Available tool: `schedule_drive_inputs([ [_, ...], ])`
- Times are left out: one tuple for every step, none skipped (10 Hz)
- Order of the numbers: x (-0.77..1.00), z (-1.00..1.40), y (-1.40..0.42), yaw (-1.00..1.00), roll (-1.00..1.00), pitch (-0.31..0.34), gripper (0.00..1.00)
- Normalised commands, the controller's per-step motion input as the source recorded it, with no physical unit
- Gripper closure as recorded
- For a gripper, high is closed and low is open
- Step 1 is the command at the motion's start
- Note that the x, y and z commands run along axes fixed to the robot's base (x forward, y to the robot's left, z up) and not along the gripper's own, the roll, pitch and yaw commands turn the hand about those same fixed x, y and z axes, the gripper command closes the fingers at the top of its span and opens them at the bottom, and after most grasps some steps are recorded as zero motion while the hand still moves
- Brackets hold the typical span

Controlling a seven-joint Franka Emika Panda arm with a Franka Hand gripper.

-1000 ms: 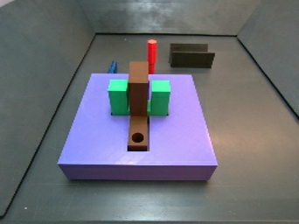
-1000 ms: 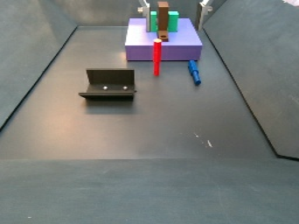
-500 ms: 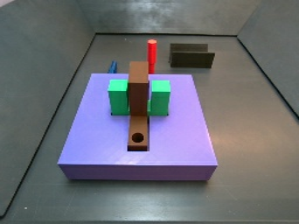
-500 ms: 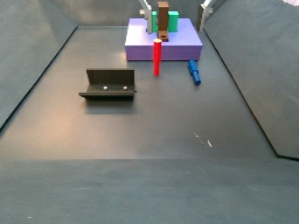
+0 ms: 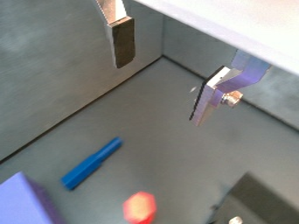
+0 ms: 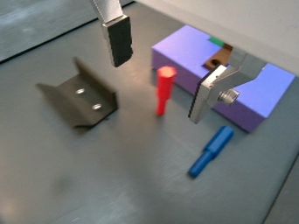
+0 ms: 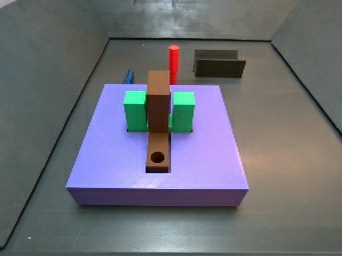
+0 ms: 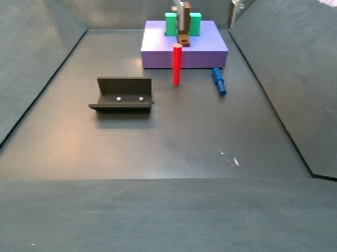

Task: Pick up the blue object. Move up. Place the blue object on the fixture. Regrasp the blue object. Move to above the board. Insert the blue object.
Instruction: Pick up the blue object.

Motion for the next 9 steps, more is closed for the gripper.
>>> schedule_drive_inputs([
  [0.0,-0.08,-0.74,0.0,0.17,-0.003,0.0],
  [-0.16,-0.41,-0.28,0.0,-0.05,0.0,0.0],
  [-0.2,-0.57,-0.35,-0.03,0.0,0.0,0.0],
  [-0.31,-0.48,-0.47,-0.08,0.0,0.0,0.0],
  [-0.34,-0.35,-0.56,-0.08,0.02,0.0,0.0],
  [-0.35,-0.24,-0.55,-0.08,0.0,-0.017,0.0],
  [-0.28,-0.34,-0.26,-0.13,-0.02,0.0,0.0],
  [-0.23,-0.46,-0.18,-0.16,-0.03,0.0,0.0],
  [-0.26,-0.48,-0.32,-0.15,0.0,0.0,0.0],
])
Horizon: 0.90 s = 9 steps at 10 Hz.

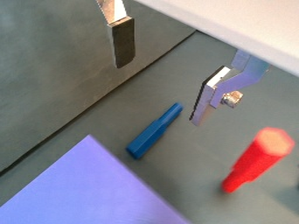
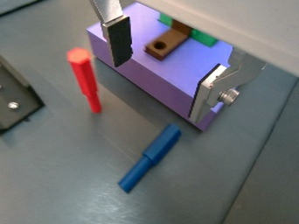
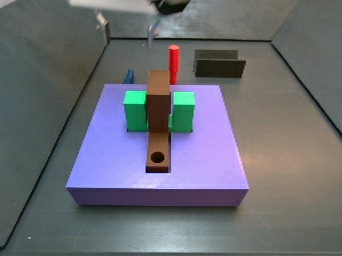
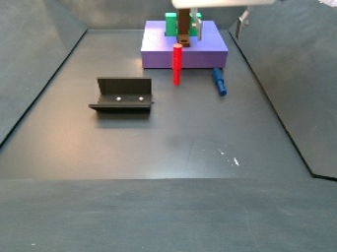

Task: Pick up the blue object. Move up. Place the blue object on the fixture. Regrasp the blue object. Move to above the board. Insert the blue object.
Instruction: Pick up the blue object.

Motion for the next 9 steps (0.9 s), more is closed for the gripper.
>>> schedule_drive_inputs([
  [-0.28,-0.49,-0.27,-0.14,0.0,0.0,0.0],
  [-0.27,-0.45,-0.21,-0.11,0.02,0.0,0.0],
  [-0.29,-0.45,0.0,0.0,0.11,0.0,0.0],
  [-0.25,-0.46,0.0,0.0,0.16,0.0,0.0],
  [-0.17,-0.53,0.0,0.0,0.25,0.019,0.0],
  [-0.17,-0.49,0.0,0.0,0.24,0.0,0.0],
  [0.0,-0.45,-0.12,0.0,0.3,0.0,0.0],
  [0.16,-0.28,-0.13,0.0,0.3,0.0,0.0],
  [0.22,-0.25,-0.11,0.0,0.32,0.0,0.0],
])
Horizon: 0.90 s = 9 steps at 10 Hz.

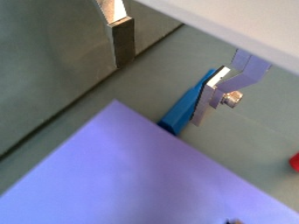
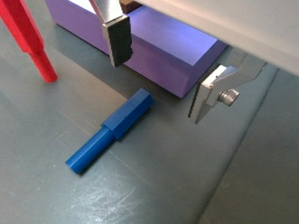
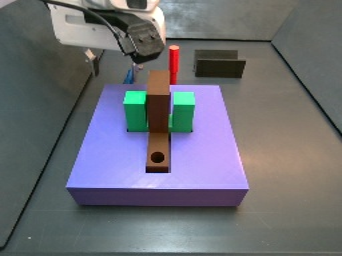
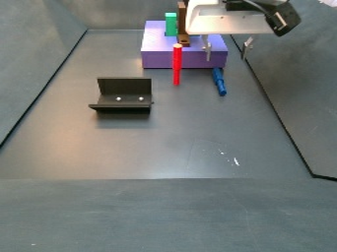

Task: Pick up the blue object. Move up. Place the blue object on the fixture. Regrasp the blue object. Move to above the board. Insert the blue object.
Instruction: Pick up the blue object.

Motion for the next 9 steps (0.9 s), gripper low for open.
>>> schedule_drive_inputs([
  [0.14,-0.27,-0.04,0.0,0.27,-0.001,0.0],
  [0.13,-0.28,0.0,0.0,0.2,0.0,0.0],
  [0.04,-0.3,0.06,0.03,0.16,0.0,0.0],
  [0.0,-0.29,0.06,0.06,0.16,-0.01,0.0],
  [0.0,-0.26,0.07,0.09,0.18,-0.033,0.0],
  [0.0,-0.24,0.01,0.15,0.22,-0.06,0.0],
  [0.0,-0.22,0.0,0.17,0.24,-0.064,0.0],
  [0.0,-0.2,0.0,0.11,0.23,-0.047,0.0],
  [0.0,-0.17,0.0,0.09,0.22,-0.023,0.0],
])
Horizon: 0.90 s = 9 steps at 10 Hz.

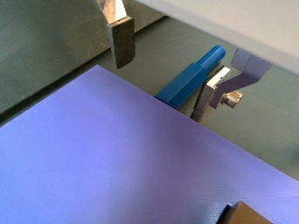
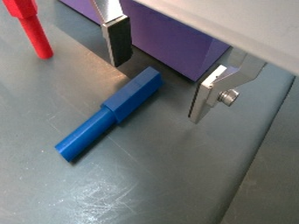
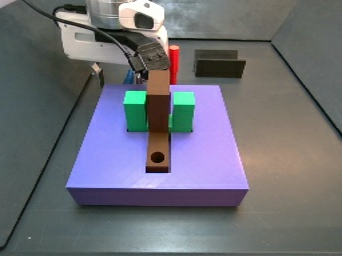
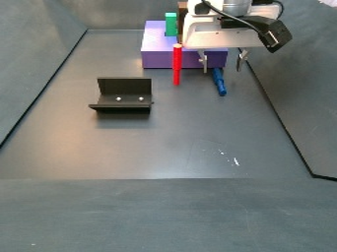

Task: Pick up the blue object. Move up. Place the blue object on the fixture. Regrasp the blue object. Move to above the board. Insert the blue object.
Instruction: Pick up the blue object.

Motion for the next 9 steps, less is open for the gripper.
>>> schedule_drive_inputs([
  [0.0,-0.17,0.0,0.09,0.21,-0.02,0.0],
  [0.0,-0.15,0.0,0.08,0.21,-0.013,0.0],
  [0.02,-0.13,0.0,0.07,0.2,0.0,0.0],
  [0.1,-0.22,0.0,0.05,0.19,-0.003,0.0],
  [0.11,-0.25,0.0,0.02,0.19,-0.006,0.0],
  [0.09,-0.23,0.0,0.02,0.18,0.0,0.0],
  [0.07,-0.26,0.0,0.01,0.18,-0.003,0.0],
  [0.06,-0.2,0.0,0.0,0.18,0.0,0.0],
  [0.02,-0.2,0.01,0.02,0.18,0.0,0.0],
])
